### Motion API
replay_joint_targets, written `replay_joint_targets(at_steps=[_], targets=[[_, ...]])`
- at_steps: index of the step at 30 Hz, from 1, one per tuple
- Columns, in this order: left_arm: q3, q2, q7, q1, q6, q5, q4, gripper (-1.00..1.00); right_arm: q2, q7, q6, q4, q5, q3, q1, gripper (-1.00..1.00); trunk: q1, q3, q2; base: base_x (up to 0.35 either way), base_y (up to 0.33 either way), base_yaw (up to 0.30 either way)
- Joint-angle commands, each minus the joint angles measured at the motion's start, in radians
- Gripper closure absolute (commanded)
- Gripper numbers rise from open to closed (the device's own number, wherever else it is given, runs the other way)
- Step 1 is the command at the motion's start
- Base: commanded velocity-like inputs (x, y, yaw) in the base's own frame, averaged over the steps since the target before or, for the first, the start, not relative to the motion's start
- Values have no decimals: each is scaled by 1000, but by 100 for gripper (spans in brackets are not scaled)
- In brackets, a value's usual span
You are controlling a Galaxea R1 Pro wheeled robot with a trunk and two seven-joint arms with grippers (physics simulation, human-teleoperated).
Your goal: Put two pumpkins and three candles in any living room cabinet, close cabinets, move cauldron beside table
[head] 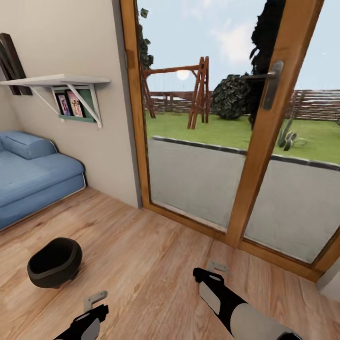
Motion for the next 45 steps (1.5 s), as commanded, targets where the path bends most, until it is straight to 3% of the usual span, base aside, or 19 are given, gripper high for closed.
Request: replay_joint_targets(at_steps=[1,16,25,45], targets=[[-4,0,3,-1,-2,7,0,-100,-1,-7,3,-2,-6,8,-1,-100,0,-1,0,307,-119,282],[-4,0,4,-1,-3,7,0,-100,-1,-7,3,-2,-4,9,-1,-100,0,-1,0,275,-174,282],[-4,0,4,-1,-2,7,0,-100,-1,-8,3,-2,-6,35,-1,-100,0,-1,0,226,-192,282],[-4,0,4,-1,-23,14,0,-100,-1,-7,3,-2,-6,37,-1,-100,0,-1,0,10,-8,282]])
